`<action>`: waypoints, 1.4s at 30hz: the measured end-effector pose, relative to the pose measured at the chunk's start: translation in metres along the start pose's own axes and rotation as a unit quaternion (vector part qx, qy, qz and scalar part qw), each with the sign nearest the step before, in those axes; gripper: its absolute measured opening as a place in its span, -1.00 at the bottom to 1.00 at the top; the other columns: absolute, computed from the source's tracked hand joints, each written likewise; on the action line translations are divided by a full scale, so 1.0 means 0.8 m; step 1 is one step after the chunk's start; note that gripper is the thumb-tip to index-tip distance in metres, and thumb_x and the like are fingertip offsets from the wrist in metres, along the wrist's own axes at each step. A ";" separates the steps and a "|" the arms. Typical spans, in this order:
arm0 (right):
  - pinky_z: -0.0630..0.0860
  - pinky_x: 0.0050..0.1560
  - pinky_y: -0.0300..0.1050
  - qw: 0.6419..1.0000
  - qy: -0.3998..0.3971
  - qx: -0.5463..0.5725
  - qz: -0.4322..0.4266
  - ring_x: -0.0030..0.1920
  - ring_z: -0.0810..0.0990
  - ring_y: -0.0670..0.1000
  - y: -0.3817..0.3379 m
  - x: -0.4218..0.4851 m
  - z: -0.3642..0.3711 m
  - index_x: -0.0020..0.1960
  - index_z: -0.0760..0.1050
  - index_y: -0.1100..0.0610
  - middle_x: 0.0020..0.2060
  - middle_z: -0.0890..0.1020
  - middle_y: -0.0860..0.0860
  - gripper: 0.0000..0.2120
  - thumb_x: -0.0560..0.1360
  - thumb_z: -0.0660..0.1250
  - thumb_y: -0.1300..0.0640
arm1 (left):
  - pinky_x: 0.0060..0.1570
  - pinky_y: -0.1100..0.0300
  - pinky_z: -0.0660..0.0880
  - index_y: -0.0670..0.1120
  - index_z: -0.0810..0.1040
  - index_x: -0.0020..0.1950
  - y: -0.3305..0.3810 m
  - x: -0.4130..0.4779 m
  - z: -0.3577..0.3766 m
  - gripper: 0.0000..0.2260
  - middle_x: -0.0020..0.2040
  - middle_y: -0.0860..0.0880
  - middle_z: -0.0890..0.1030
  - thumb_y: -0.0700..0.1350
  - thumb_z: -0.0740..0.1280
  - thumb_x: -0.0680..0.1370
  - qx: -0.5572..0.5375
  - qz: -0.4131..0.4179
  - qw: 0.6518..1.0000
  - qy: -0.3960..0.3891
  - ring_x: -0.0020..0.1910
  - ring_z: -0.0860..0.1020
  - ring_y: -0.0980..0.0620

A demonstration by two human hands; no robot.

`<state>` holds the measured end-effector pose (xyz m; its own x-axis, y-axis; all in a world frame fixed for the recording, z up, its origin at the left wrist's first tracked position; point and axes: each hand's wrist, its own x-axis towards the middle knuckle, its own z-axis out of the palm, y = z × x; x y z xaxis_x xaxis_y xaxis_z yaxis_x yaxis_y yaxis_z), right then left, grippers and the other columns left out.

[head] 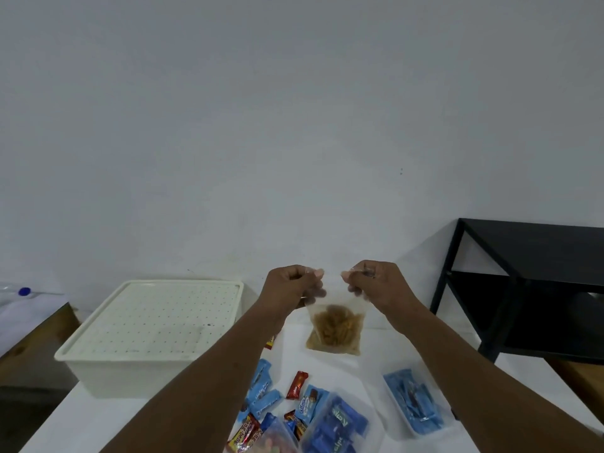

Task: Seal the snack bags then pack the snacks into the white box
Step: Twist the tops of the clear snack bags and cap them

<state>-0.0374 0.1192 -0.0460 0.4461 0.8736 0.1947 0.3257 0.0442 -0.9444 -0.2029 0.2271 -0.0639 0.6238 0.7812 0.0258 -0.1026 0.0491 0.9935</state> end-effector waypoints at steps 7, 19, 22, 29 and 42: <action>0.42 -0.24 -0.15 0.999 -0.027 0.027 0.026 -0.33 0.50 -0.05 0.003 0.010 0.001 -0.15 0.67 0.17 -0.36 0.63 0.04 -0.77 0.40 0.51 -0.01 | -0.13 0.09 0.58 -0.14 0.52 -0.26 0.009 0.008 -0.006 -0.80 -0.14 -0.24 0.69 -0.15 0.48 0.49 0.019 0.026 0.999 -0.011 -0.12 0.70 -0.15; 0.47 -0.05 -0.04 0.996 0.001 0.076 0.046 -0.17 0.67 -0.04 0.017 0.006 -0.019 0.00 0.66 0.21 -0.15 0.74 0.09 -0.79 0.51 0.40 0.06 | -0.09 0.05 0.59 -0.15 0.57 -0.12 0.007 0.024 -0.003 -0.84 -0.17 -0.14 0.63 -0.09 0.47 0.51 -0.075 -0.032 0.996 -0.036 -0.07 0.69 -0.19; 0.46 -0.13 -0.07 0.999 0.003 0.047 0.026 -0.22 0.67 -0.03 0.017 0.003 -0.020 -0.03 0.66 0.22 -0.20 0.74 0.11 -0.80 0.49 0.43 0.08 | -0.07 0.05 0.60 -0.20 0.62 -0.01 0.004 0.023 0.004 -0.73 -0.12 -0.12 0.67 -0.02 0.51 0.46 0.013 -0.042 0.995 -0.092 -0.09 0.69 -0.14; 0.47 -0.11 -0.06 0.991 -0.001 0.113 0.065 -0.13 0.69 0.04 0.026 0.000 -0.023 0.01 0.64 0.22 -0.10 0.74 0.13 -0.73 0.53 0.37 0.01 | -0.07 0.07 0.60 -0.26 0.57 -0.11 0.002 0.029 0.011 -0.73 -0.17 -0.18 0.70 -0.08 0.53 0.44 0.058 0.018 0.996 -0.060 -0.14 0.69 -0.07; 0.50 -0.21 -0.14 0.998 0.049 -0.031 0.034 -0.26 0.52 -0.07 0.033 0.003 -0.014 -0.13 0.66 -0.01 -0.28 0.65 -0.04 -0.87 0.54 0.38 -0.01 | -0.06 0.00 0.63 -0.19 0.62 -0.11 -0.013 0.020 0.016 -0.81 -0.14 -0.16 0.66 -0.06 0.46 0.49 -0.037 -0.128 0.978 -0.158 0.01 0.67 -0.23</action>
<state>-0.0184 0.1170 -0.0677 0.5480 0.8214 0.1582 0.3411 -0.0468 -0.9388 -0.1822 0.2310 -0.0725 0.8432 0.5070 -0.1790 0.0399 0.2730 0.9612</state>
